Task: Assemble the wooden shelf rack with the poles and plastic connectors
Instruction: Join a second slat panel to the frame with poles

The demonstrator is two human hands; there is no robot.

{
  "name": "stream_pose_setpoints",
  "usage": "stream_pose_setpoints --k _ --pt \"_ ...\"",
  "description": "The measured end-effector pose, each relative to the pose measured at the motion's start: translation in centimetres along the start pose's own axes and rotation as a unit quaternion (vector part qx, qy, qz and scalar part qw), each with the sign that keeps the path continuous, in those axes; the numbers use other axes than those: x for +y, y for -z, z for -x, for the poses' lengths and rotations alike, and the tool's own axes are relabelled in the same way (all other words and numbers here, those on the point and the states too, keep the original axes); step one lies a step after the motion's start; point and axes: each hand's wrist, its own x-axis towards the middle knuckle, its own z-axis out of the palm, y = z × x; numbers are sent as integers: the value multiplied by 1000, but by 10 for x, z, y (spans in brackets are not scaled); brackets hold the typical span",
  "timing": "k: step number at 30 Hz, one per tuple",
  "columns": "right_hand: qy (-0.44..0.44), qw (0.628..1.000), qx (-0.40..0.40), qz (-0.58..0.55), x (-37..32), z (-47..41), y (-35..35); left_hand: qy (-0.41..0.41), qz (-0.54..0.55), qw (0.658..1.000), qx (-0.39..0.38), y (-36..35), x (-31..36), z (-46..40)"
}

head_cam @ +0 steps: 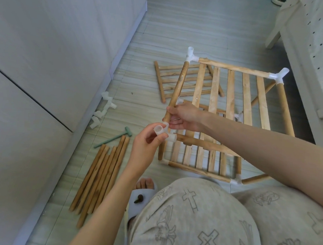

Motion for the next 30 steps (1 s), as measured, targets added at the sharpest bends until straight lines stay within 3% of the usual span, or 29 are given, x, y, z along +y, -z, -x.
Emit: stream_pose_setpoints --k 9,12,13,16,20,22,30 --pt "11 1000 1 12 0 3 0 -47 -124 991 0 0 -8 1" --pt "66 989 46 127 5 6 2 -54 -137 989 6 0 -9 0" --pt "111 970 70 205 8 9 5 -56 -141 988 6 0 -9 0" --pt "249 859 104 435 16 24 15 -55 -142 988 14 2 -12 0" --pt "243 776 -1 582 27 37 21 -60 -162 984 32 1 -14 1" --pt "228 747 -18 624 33 38 21 -70 -185 979 44 -1 -13 2" --pt "260 782 -34 565 36 39 32 -68 -230 964 114 -11 -17 5"
